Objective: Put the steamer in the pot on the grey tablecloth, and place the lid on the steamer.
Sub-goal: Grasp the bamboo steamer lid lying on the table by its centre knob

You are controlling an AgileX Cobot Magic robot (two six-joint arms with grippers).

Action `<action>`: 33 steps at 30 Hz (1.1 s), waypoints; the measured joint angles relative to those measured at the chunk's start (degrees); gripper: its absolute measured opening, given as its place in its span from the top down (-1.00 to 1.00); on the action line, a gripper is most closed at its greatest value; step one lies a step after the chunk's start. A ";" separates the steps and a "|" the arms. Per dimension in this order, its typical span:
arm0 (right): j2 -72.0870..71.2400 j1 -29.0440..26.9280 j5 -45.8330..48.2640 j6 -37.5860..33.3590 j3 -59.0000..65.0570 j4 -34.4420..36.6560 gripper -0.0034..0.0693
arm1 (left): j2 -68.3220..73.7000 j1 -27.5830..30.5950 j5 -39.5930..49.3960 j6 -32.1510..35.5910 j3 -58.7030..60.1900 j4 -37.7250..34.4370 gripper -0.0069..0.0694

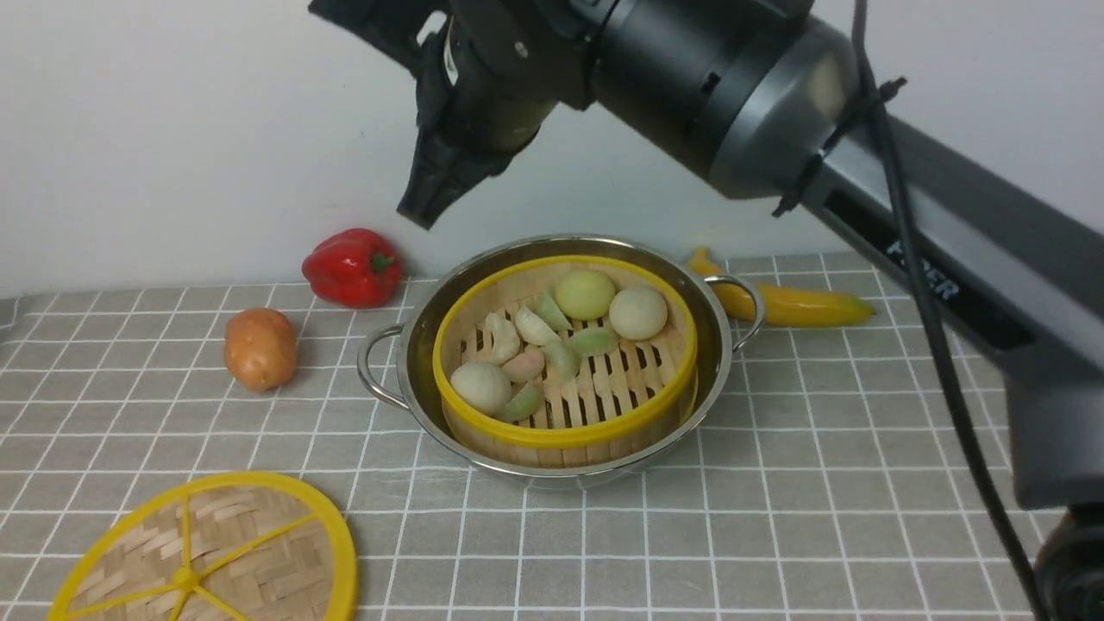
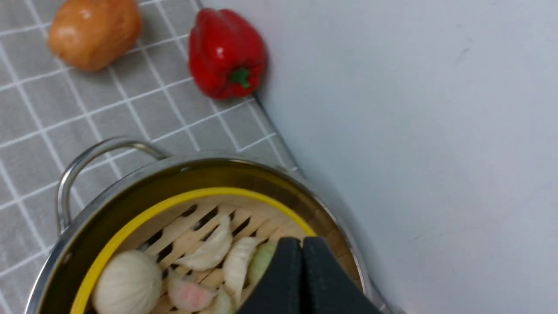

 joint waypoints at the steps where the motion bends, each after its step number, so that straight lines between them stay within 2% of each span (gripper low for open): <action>1: 0.00 0.00 -0.05 1.08 -0.47 -0.46 0.95 | 0.00 0.00 0.00 0.00 0.00 0.00 0.18; 6: 0.00 0.00 -0.11 5.57 -1.41 -1.70 0.95 | 0.00 0.00 0.00 0.00 0.00 0.00 0.18; 16: 0.00 0.00 -4.26 6.36 -1.41 -1.95 0.92 | 0.00 0.00 0.00 0.00 0.00 0.00 0.18; 25: -1.79 -0.18 -0.42 11.00 -0.12 -1.12 0.89 | 0.00 0.00 0.00 0.00 0.00 0.00 0.18; 29: -8.54 -0.75 -0.31 13.11 6.17 0.20 0.88 | 0.00 0.00 0.00 0.00 0.00 0.00 0.18; 33: -19.26 -1.93 -1.81 13.98 18.32 0.12 0.87 | 0.00 0.00 0.00 0.00 0.00 0.00 0.18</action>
